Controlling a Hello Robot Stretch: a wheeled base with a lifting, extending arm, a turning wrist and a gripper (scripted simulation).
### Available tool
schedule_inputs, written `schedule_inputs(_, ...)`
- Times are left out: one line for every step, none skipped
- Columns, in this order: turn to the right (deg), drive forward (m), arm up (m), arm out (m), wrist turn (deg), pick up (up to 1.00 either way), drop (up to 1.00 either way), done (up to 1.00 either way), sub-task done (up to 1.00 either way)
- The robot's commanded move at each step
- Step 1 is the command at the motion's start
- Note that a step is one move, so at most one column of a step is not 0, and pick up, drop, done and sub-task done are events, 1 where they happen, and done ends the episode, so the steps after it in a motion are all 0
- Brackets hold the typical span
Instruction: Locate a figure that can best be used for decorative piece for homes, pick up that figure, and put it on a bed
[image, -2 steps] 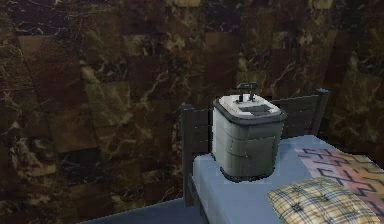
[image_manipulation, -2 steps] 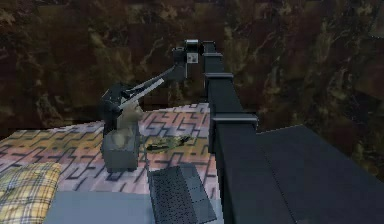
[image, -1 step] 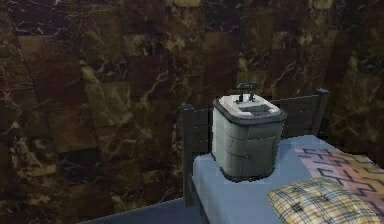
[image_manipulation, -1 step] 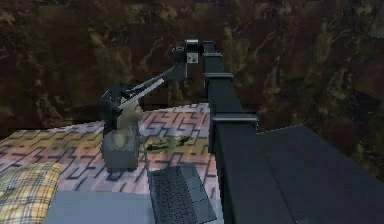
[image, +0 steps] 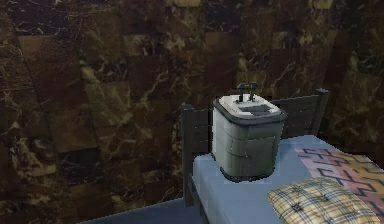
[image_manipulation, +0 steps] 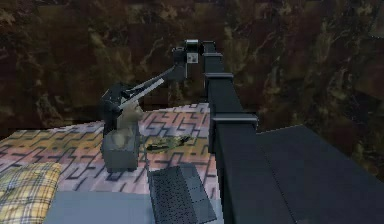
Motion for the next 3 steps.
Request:
schedule_inputs(0.0,0.00,0.00,0.00,0.0,0.00,1.00,0.00,0.00)
schedule_inputs(0.0,0.00,0.00,-0.10,0.0,0.00,0.00,0.00,0.00)
schedule_inputs(0.0,0.00,0.00,0.00,0.0,0.00,0.00,1.00,0.00)
